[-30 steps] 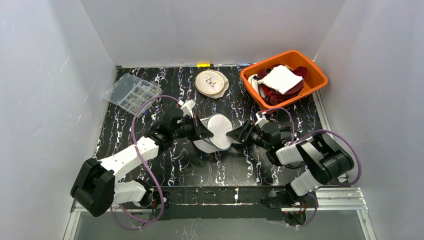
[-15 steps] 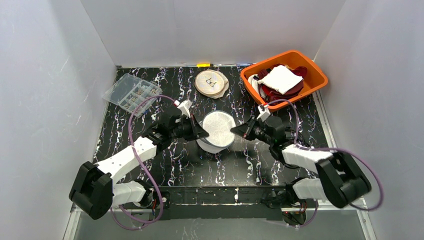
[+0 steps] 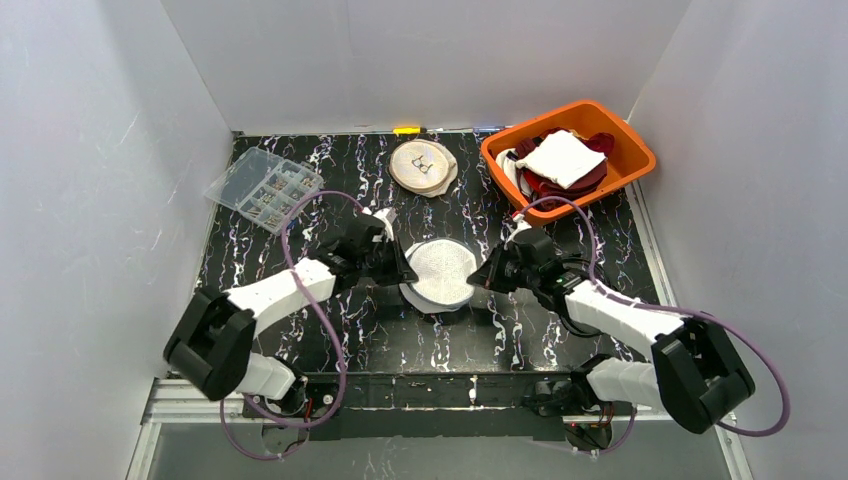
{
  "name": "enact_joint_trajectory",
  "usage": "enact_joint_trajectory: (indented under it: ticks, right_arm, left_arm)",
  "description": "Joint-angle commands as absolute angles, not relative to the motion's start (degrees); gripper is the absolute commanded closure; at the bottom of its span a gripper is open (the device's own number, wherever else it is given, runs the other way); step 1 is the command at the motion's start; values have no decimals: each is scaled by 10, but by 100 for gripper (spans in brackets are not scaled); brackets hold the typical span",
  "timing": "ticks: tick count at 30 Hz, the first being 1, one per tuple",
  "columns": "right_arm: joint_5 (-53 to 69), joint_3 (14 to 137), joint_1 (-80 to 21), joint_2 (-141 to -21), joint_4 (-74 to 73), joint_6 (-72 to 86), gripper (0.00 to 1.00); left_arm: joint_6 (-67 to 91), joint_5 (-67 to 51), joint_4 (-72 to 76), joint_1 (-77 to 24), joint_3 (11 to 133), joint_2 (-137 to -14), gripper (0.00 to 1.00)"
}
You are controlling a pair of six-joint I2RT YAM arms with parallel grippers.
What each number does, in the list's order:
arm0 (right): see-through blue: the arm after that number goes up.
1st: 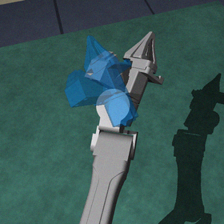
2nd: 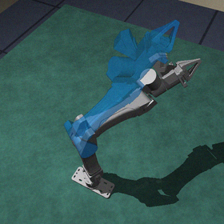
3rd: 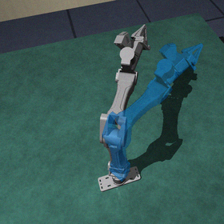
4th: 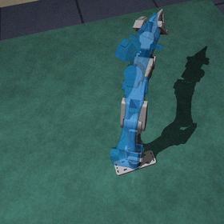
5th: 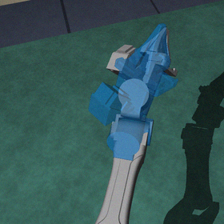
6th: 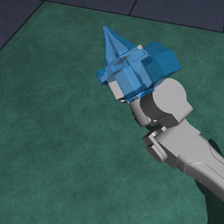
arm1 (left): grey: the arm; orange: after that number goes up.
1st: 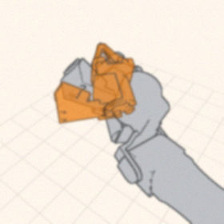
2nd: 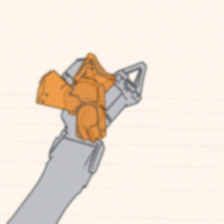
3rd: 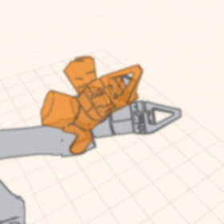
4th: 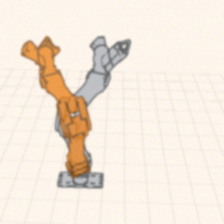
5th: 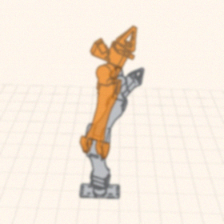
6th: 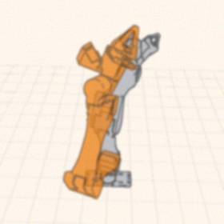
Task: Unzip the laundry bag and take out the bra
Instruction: Close the laundry bag at the center of the board, then reset both arms
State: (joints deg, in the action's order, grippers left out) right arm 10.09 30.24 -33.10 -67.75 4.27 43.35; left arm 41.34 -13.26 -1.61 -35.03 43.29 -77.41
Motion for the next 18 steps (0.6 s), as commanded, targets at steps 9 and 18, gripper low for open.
enact_joint_trajectory:
  ticks: [9,18]
  right_arm:
    - [-34,317,-379,-783,19,403,99]
    - [-48,303,-385,-793,31,388,80]
  left_arm:
    - [401,44,-26,-337,459,-901,100]
    - [400,37,-35,-340,444,-870,91]
